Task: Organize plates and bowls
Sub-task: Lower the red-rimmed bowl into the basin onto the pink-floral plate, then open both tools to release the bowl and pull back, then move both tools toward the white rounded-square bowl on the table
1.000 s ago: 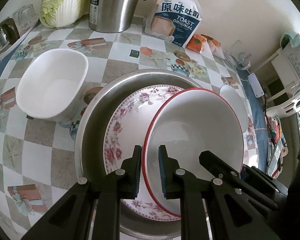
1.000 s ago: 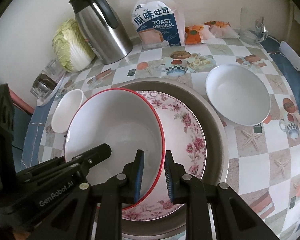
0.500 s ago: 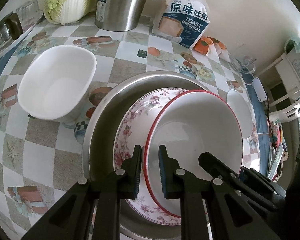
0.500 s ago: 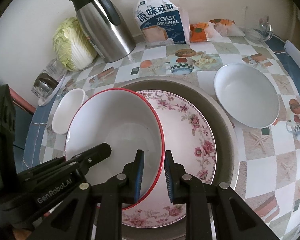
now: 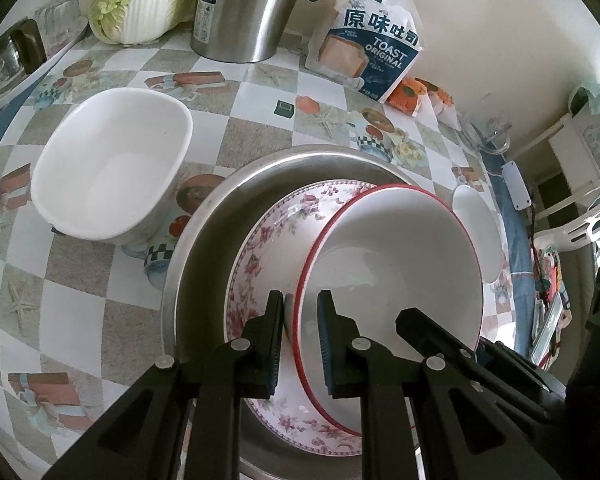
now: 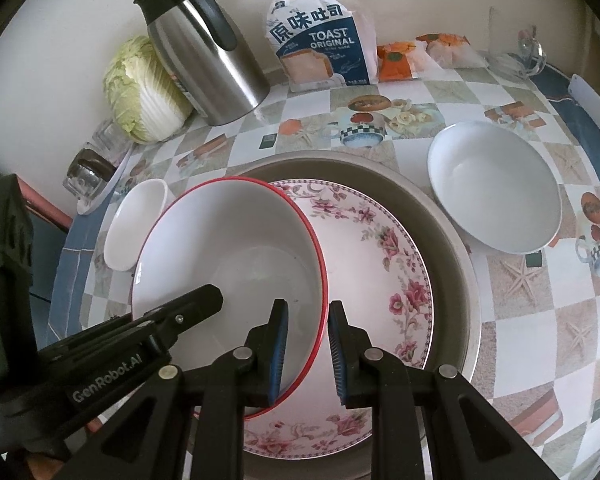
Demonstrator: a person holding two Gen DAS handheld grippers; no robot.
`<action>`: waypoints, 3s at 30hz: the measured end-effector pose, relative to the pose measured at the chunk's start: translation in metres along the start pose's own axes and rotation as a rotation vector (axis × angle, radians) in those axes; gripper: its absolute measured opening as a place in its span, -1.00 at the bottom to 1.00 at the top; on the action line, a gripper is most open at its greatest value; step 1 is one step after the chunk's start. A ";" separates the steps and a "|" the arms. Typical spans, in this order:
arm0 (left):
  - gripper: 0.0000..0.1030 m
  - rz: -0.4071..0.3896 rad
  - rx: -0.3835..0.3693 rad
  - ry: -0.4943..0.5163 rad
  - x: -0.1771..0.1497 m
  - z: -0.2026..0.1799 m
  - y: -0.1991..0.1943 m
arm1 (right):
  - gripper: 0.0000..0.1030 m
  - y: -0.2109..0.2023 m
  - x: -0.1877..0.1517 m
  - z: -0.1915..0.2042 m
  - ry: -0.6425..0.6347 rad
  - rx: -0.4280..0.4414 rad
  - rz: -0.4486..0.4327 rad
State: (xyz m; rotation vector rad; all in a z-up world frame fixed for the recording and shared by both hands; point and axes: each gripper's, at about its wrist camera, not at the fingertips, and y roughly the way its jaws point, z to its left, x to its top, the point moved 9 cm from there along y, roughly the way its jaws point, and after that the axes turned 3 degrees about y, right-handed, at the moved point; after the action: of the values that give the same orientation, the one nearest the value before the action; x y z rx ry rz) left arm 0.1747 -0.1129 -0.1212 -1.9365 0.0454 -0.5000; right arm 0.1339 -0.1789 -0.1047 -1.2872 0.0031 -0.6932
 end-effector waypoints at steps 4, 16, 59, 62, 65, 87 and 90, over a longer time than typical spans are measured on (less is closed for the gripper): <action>-0.69 0.000 -0.001 -0.007 0.000 0.000 0.000 | -0.57 0.002 0.000 -0.001 0.008 0.004 0.001; -0.64 0.000 -0.031 -0.039 0.000 0.000 -0.002 | -0.56 0.007 0.000 -0.005 0.031 0.017 0.006; -0.01 -0.177 0.022 -0.025 0.024 0.001 -0.067 | -0.34 -0.035 0.023 -0.005 0.008 0.001 -0.119; 0.22 -0.197 0.056 -0.046 0.025 0.007 -0.073 | 0.04 -0.037 0.025 -0.005 -0.001 -0.006 -0.131; 0.48 -0.220 0.127 -0.065 0.027 0.020 -0.079 | 0.21 -0.037 0.024 -0.006 -0.003 -0.014 -0.135; 0.81 -0.295 0.331 -0.227 0.026 0.088 -0.099 | 1.00 -0.044 0.029 -0.004 -0.008 -0.015 -0.213; 0.81 -0.301 0.341 -0.229 0.027 0.090 -0.102 | 1.00 -0.043 0.028 -0.002 -0.011 -0.019 -0.209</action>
State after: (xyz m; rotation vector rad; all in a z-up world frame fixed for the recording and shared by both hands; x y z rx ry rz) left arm 0.2116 0.0009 -0.0518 -1.6576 -0.4563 -0.4462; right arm 0.1353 -0.1987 -0.0575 -1.3215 -0.1355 -0.8664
